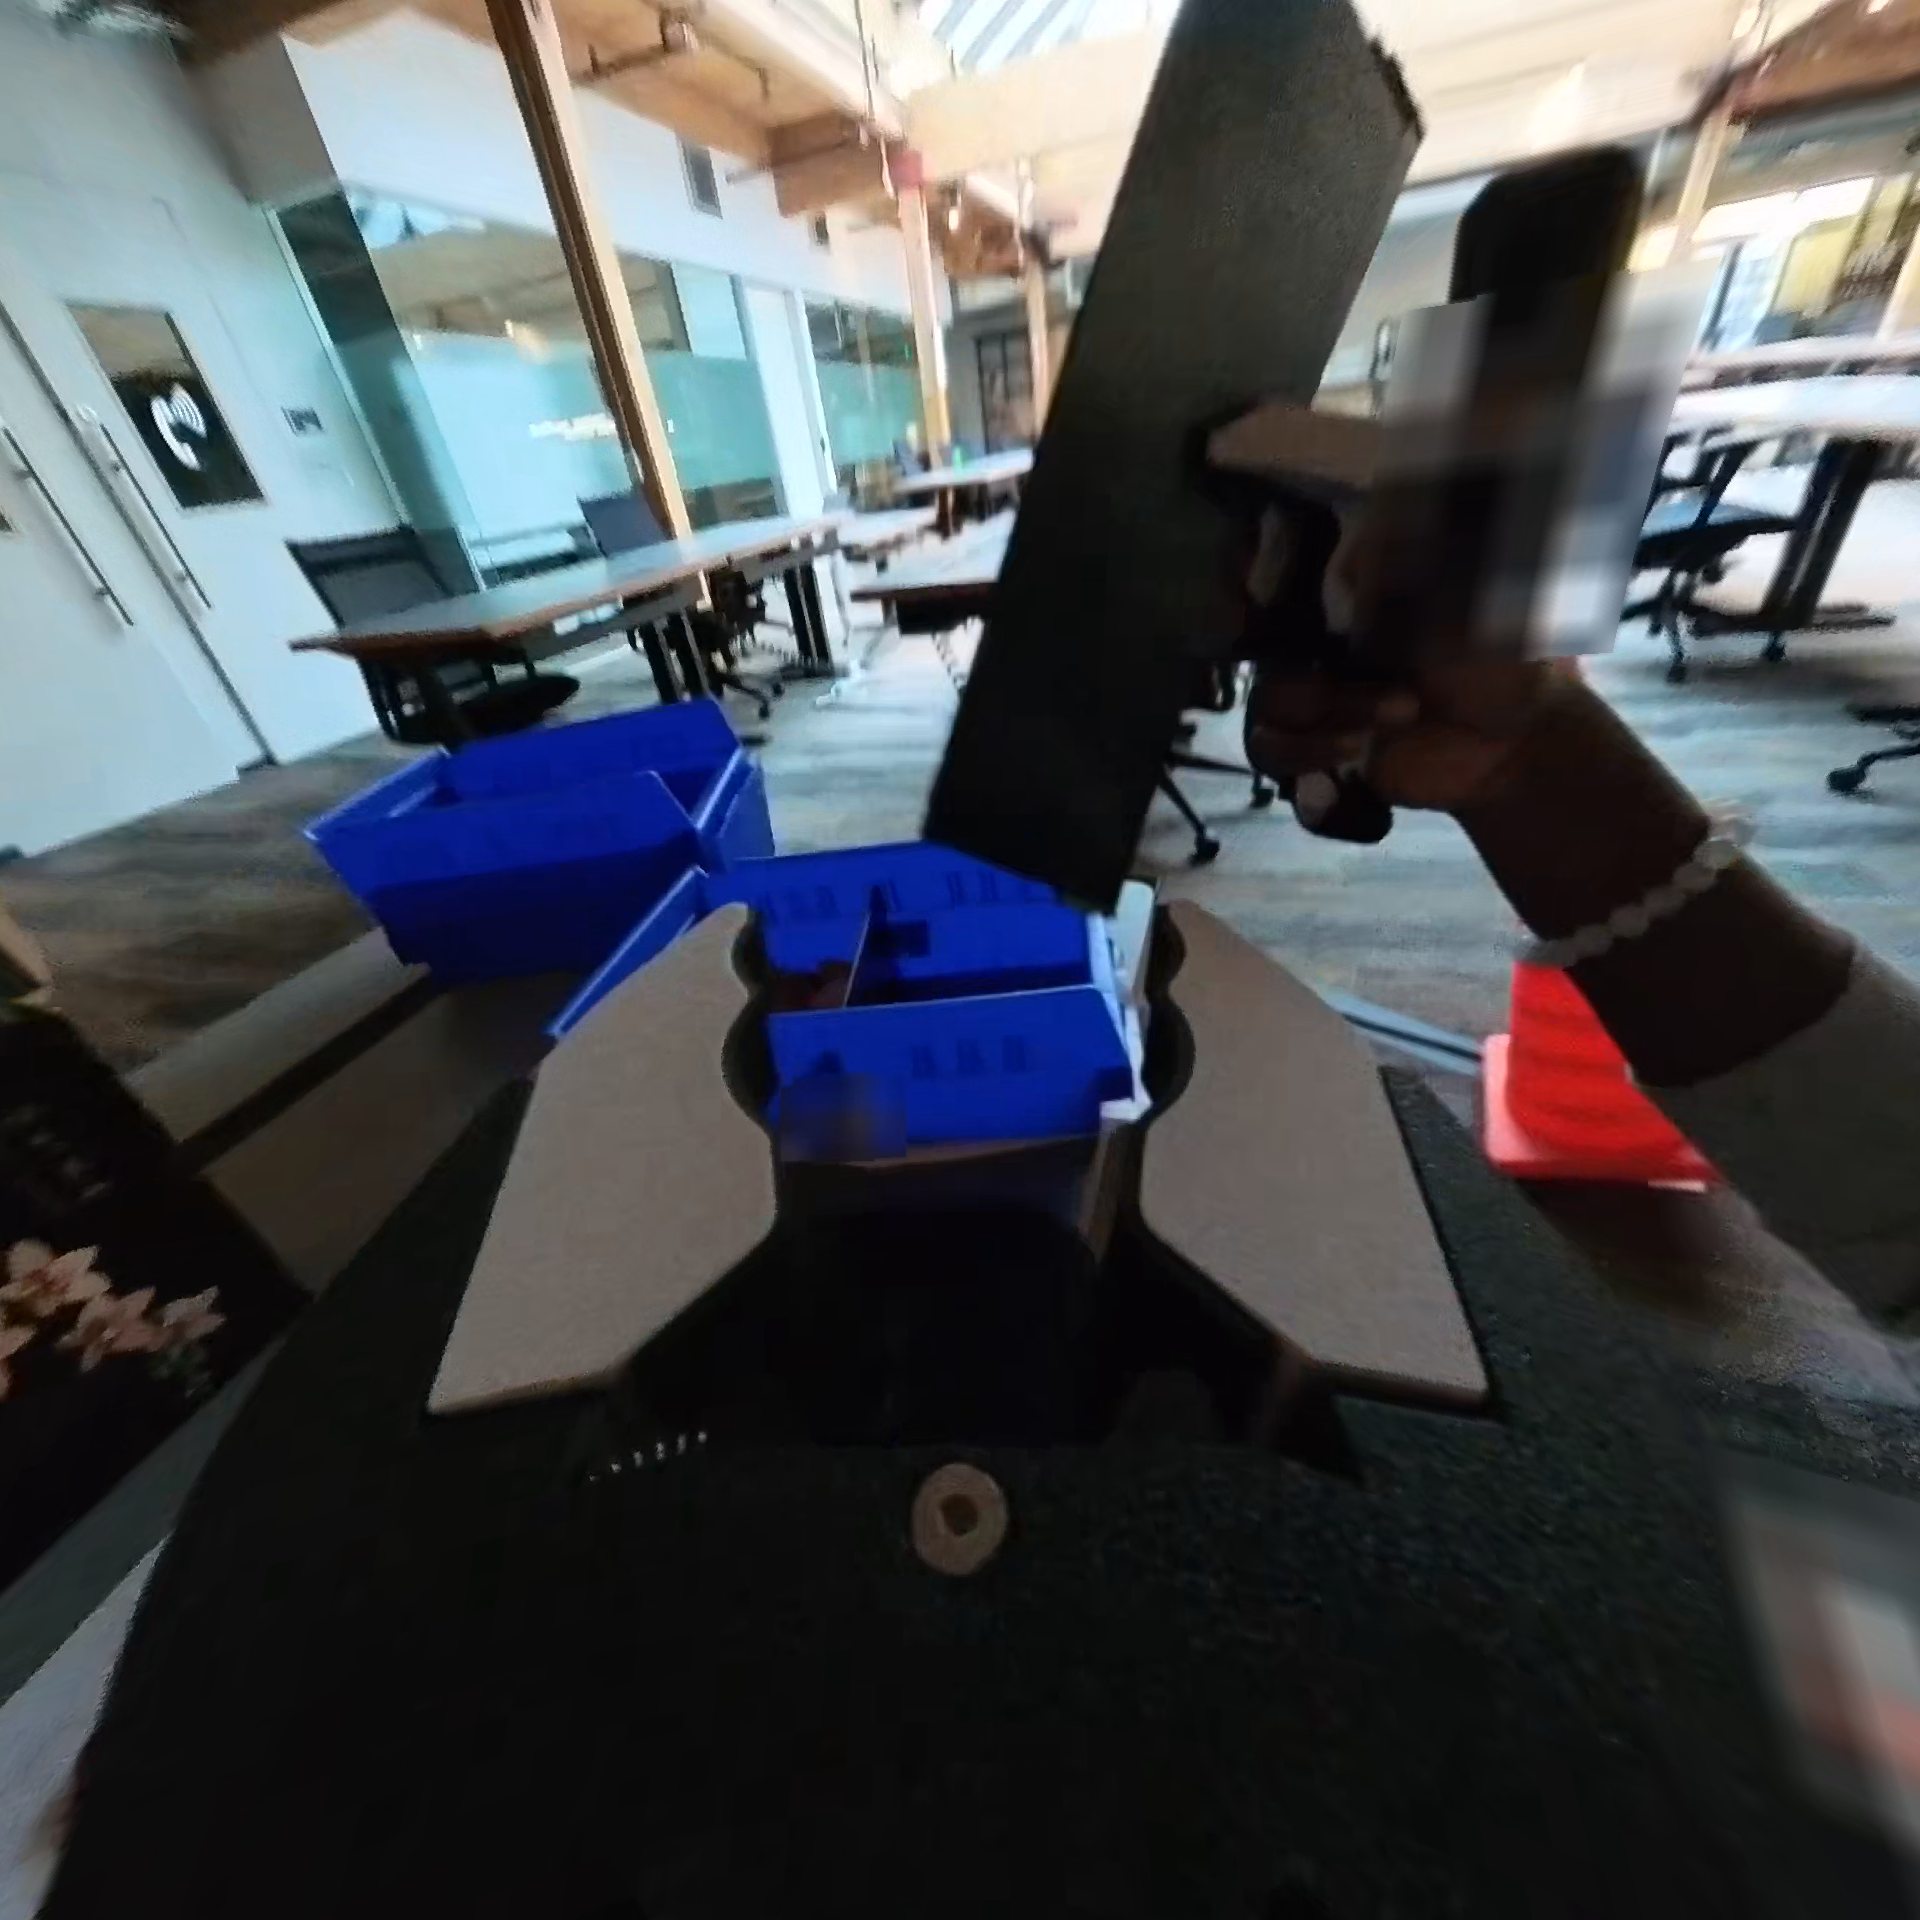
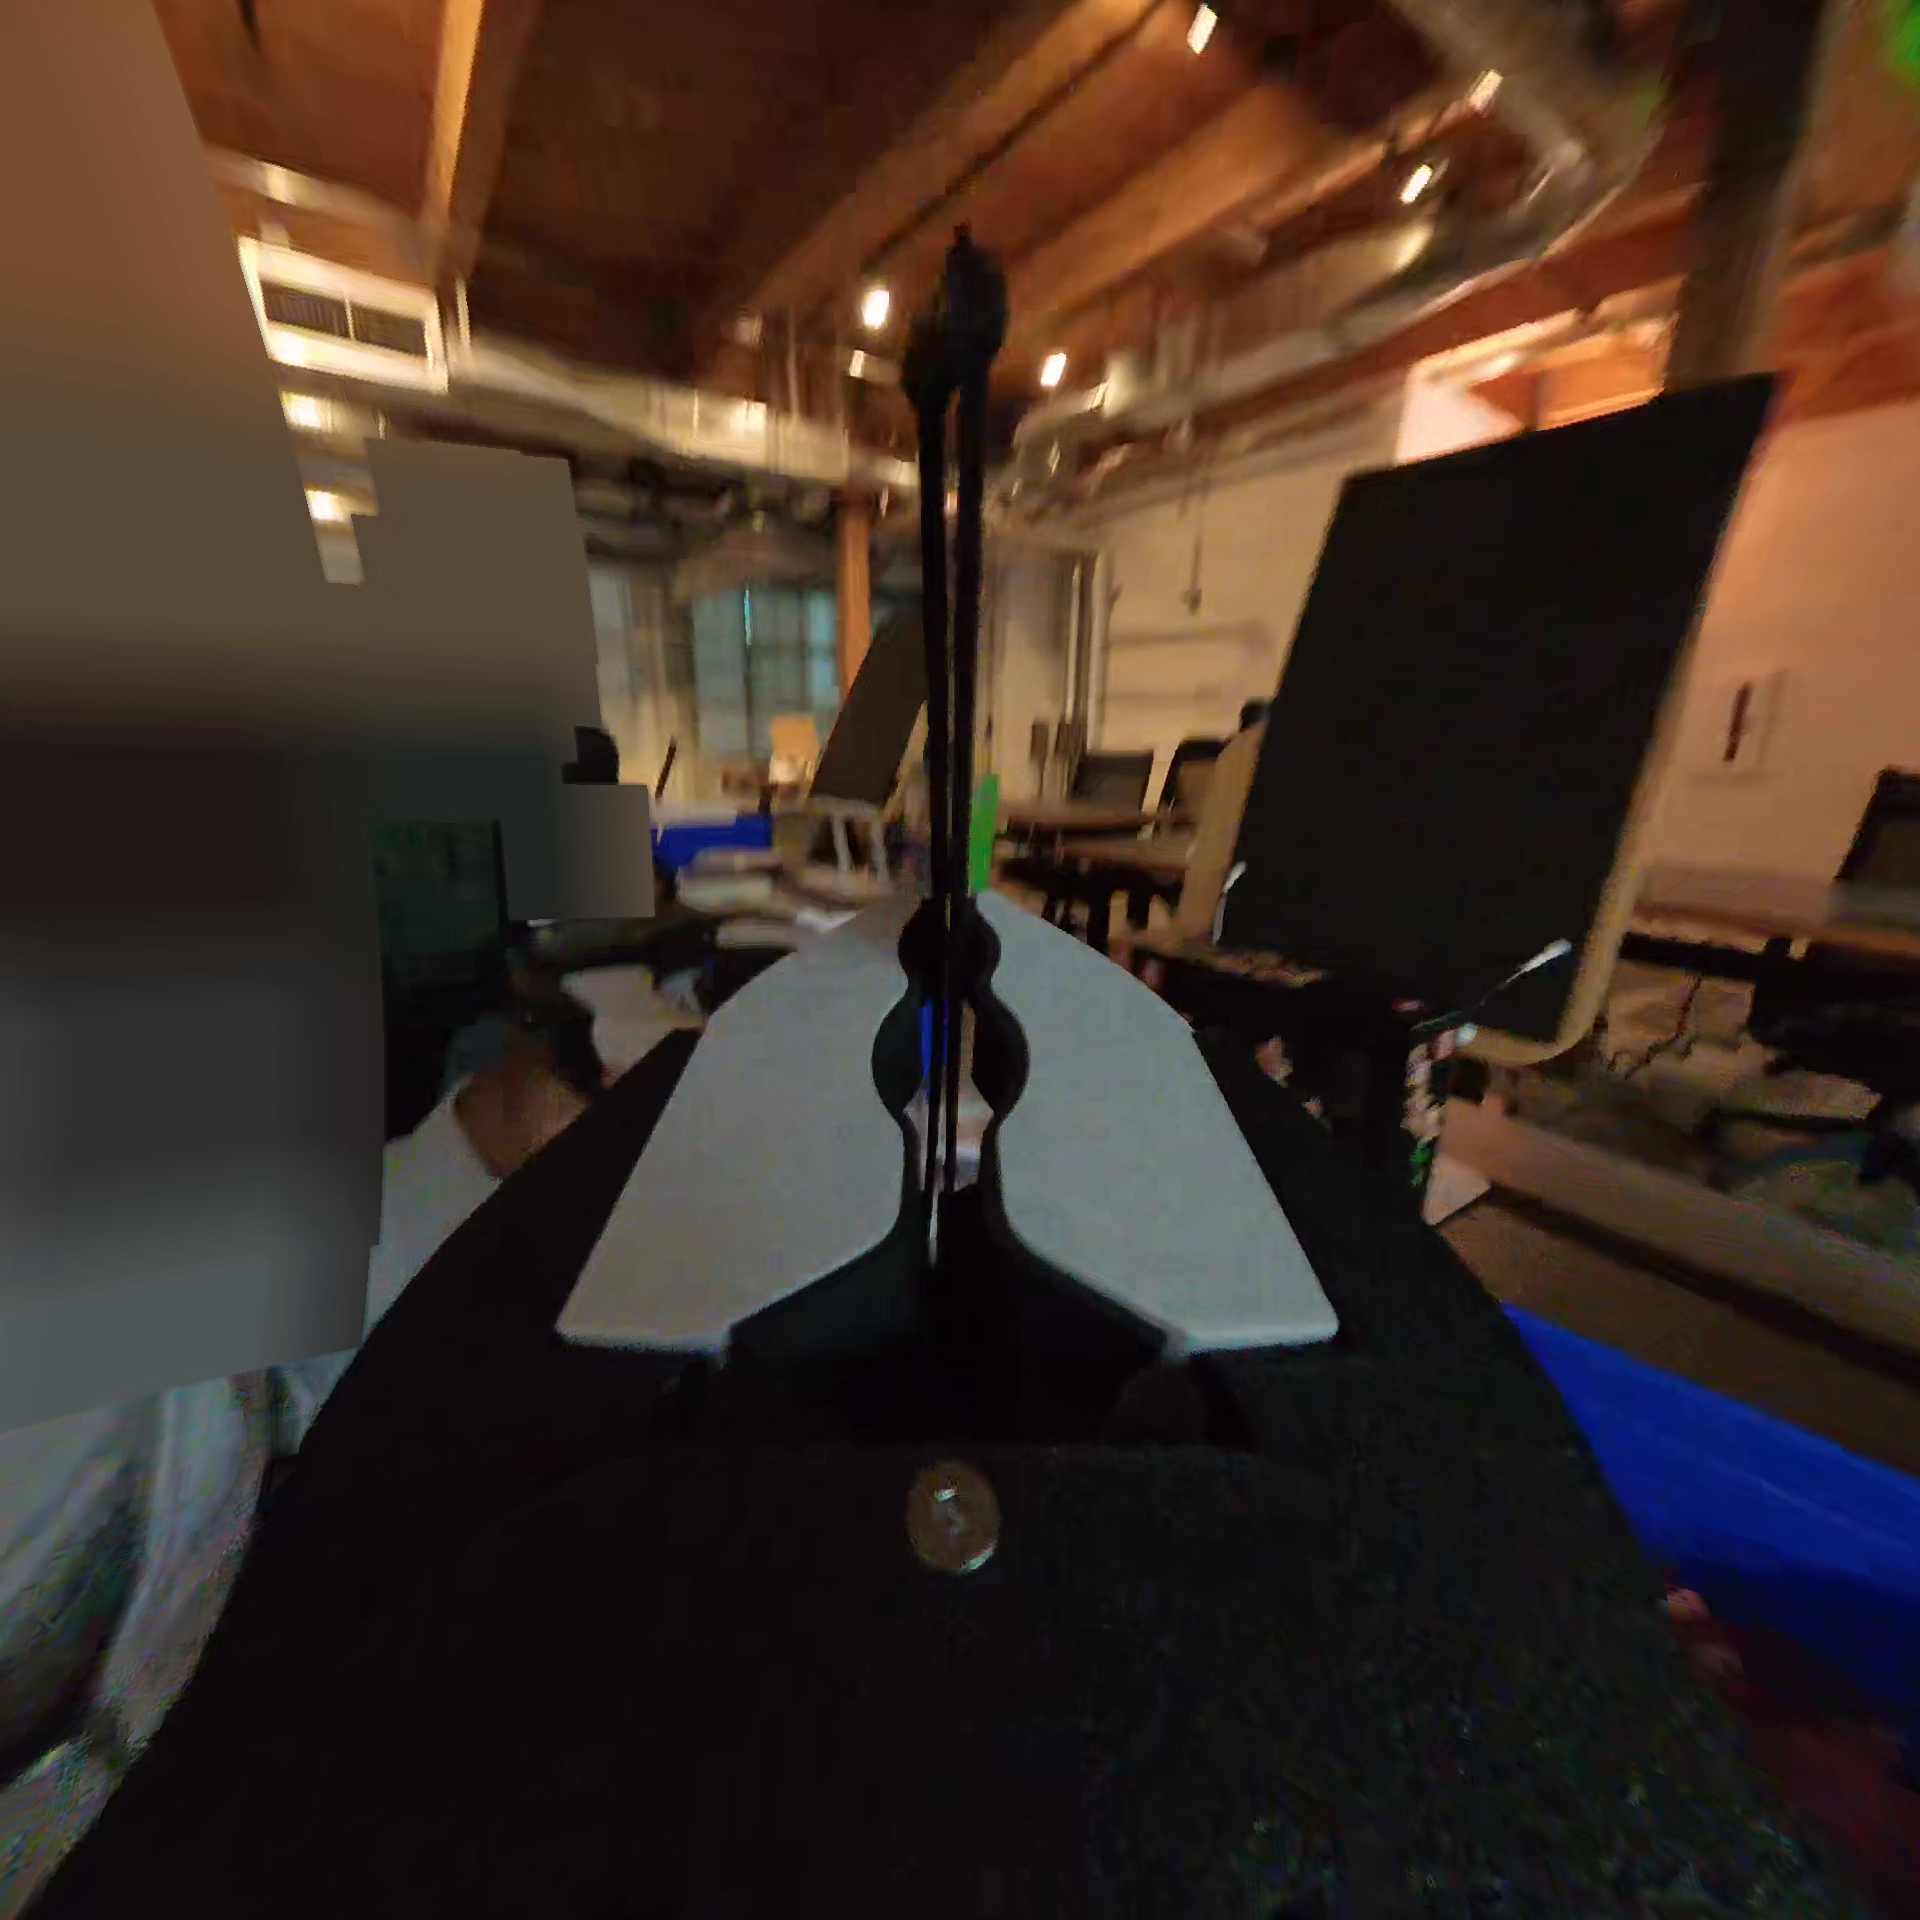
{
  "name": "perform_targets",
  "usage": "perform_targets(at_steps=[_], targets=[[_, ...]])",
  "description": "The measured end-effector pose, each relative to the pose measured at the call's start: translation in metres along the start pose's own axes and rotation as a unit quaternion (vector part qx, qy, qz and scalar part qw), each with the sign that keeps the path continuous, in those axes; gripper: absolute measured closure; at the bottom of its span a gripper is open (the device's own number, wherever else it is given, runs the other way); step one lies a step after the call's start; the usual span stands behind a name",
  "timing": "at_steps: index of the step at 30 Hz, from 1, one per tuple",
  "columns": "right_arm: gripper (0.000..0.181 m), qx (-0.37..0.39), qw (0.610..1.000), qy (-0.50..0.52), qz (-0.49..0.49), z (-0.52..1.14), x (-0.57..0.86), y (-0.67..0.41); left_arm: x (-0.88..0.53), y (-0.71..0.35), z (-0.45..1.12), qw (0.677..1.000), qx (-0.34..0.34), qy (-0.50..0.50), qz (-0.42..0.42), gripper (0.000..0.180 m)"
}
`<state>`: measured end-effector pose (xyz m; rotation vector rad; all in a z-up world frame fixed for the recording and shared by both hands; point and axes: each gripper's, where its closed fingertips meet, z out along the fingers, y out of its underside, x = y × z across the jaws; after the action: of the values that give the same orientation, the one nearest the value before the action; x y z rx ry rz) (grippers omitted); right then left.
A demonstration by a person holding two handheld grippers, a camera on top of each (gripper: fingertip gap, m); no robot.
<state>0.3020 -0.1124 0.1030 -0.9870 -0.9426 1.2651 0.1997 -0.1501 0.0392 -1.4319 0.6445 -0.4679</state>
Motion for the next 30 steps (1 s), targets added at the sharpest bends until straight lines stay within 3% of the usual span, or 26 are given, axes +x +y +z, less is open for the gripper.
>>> perform_targets(at_steps=[4, 12, 16, 20, 26, 30], targets=[[0.179, -0.080, 0.995, -0.055, 0.018, 0.044, -0.067, 0.036, -0.002, -0.001, -0.071, 0.997, 0.077, 0.008, -0.008, 0.119], [0.178, -0.170, 0.961, -0.186, 0.113, 0.119, -0.134, 0.109, 0.000, 0.035, -0.136, 0.999, 0.024, 0.026, -0.018, 0.122], [0.178, -0.219, 0.926, -0.262, 0.165, 0.149, -0.138, 0.150, -0.019, 0.055, -0.146, 0.999, -0.011, -0.033, -0.027, 0.143], [0.178, -0.252, 0.884, -0.336, 0.206, 0.173, -0.139, 0.186, -0.036, 0.085, -0.161, 0.994, -0.044, -0.076, -0.062, 0.145], [0.178, -0.280, 0.850, -0.381, 0.232, 0.213, -0.127, 0.237, -0.077, 0.116, -0.168, 0.989, -0.036, -0.105, -0.093, 0.167], [0.174, -0.251, 0.849, -0.367, 0.286, 0.252, -0.103, 0.237, -0.117, 0.102, -0.170, 0.981, 0.002, -0.041, -0.188, 0.177]])
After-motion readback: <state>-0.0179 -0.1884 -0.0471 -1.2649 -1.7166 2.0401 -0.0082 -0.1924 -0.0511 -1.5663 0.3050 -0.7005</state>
